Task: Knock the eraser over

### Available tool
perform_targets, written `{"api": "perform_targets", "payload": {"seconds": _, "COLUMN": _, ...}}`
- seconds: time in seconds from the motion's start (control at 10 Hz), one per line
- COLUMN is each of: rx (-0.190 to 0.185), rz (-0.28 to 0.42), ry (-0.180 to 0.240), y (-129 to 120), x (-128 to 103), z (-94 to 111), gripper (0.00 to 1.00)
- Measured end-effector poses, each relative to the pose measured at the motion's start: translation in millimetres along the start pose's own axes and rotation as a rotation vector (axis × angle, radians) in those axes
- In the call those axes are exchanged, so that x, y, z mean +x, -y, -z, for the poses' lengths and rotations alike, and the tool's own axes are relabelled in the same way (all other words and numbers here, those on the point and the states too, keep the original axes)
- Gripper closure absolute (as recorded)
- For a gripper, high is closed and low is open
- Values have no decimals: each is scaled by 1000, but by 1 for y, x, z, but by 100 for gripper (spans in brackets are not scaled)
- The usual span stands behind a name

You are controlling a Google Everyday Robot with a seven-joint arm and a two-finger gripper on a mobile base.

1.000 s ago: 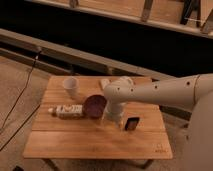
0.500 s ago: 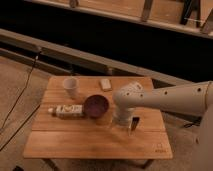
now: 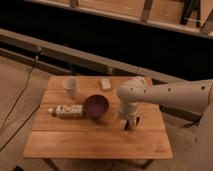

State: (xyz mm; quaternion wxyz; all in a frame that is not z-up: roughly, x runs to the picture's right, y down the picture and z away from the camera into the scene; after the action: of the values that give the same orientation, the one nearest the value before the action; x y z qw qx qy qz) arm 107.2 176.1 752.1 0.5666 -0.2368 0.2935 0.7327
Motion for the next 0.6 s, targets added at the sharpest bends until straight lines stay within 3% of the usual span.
{"api": "perform_targets", "payload": {"seconds": 0.2, "rx": 12, "rz": 31, "ry": 42, "y": -2, "x": -25, "z": 10, "gripper": 35}}
{"api": "perform_targets", "payload": {"seconds": 0.6, "rx": -5, "rz": 44, "ry": 84, "y": -15, "x": -61, "z": 12, "gripper": 35}}
